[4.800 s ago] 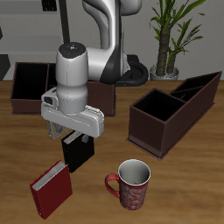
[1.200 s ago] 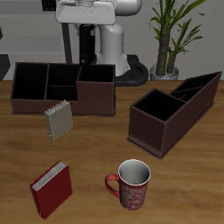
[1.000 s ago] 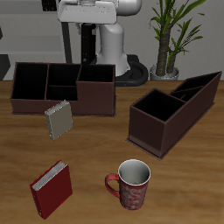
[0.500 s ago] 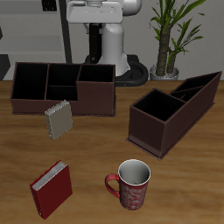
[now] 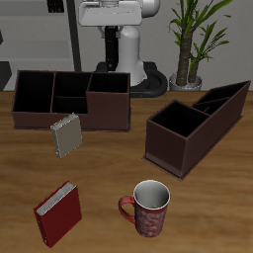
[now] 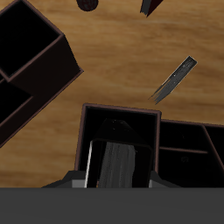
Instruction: Place the black book into the back desk caddy's right compartment
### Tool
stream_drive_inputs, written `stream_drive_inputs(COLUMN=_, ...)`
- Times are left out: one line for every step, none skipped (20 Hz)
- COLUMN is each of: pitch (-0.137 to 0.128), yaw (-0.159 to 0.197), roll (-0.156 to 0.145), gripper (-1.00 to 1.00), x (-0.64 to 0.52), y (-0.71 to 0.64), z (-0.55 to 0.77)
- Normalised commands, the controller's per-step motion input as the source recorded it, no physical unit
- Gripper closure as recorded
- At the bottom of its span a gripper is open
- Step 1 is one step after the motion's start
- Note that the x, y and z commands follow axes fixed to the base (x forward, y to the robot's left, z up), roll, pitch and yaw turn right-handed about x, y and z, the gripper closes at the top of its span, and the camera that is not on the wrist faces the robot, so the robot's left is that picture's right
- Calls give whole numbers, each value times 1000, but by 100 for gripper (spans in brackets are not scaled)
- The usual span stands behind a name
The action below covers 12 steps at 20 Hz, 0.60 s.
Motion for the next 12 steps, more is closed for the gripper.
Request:
stream_drive_inputs(pitch=32, yaw=-8, roll=0, gripper=100, x=87, y=-22, z=-107)
stream_drive_inputs(pitch=20, yaw=-23, roll=-22, gripper=100, x=16, y=-6, z=-86)
stream_drive_inputs(pitch=18, yaw=18, roll=43, gripper=100, x=107, y=64, z=-153)
stream_drive_inputs(pitch=9, yaw=17, roll=19, gripper=100, x=-11, y=51, z=-102)
stream_drive_inputs(pitch=0, yaw=0, roll=0, gripper=100, x=-19, y=11, z=6)
stream_drive_inputs(pitch=12, yaw=-10, roll=-18, gripper=100, x=45, y=-13, z=-159)
stream_drive_inputs(pitch=32, yaw=-21, roll=46, gripper=100, x=198, y=-13, z=-322)
stream_drive_inputs(pitch=36, yaw=-17, roll=-11, gripper=100, x=170, y=-84, z=-222)
stream_drive_inputs(pitch=37, yaw=-5, roll=-2, gripper=100, x=155, y=-14, z=-243)
stream_drive_inputs(pitch=14, yaw=-3, roll=21, gripper=100, x=124, y=-33, z=-221)
stream_drive_inputs(pitch=23, yaw=-28, roll=-38, gripper=100, x=109, y=-59, z=-245)
stream_drive_inputs(pitch=24, yaw=0, roll=15, gripper=100, x=117, y=-35, z=-236)
